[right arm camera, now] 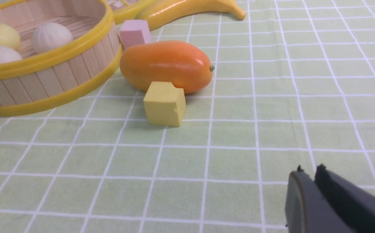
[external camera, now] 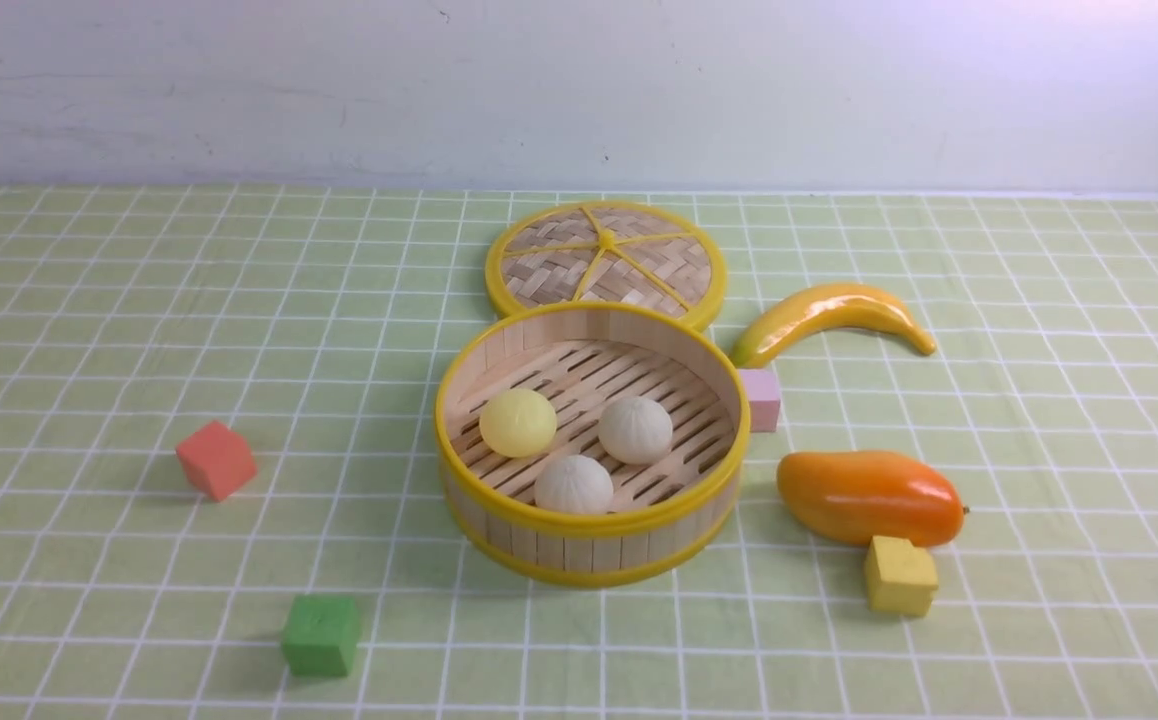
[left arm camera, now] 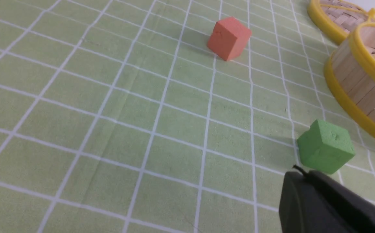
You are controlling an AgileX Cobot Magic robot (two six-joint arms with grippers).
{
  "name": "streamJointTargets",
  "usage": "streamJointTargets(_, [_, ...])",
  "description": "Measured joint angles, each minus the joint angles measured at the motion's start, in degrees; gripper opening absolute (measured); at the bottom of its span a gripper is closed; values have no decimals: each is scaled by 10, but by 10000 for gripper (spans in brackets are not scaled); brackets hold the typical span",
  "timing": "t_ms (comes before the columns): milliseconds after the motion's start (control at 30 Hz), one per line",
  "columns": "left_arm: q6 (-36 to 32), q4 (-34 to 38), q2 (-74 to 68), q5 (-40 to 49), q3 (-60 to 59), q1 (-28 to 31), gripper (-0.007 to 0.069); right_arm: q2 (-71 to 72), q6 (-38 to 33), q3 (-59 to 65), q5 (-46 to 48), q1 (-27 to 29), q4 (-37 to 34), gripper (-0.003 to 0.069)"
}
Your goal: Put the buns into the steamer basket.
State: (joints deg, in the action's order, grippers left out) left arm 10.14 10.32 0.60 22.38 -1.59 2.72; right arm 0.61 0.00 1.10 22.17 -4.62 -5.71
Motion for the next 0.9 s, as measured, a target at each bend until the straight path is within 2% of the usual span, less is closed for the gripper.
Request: streamJointTargets(900, [2, 1, 0, -1, 0, 0, -13, 0, 0, 0, 0, 0, 0, 92])
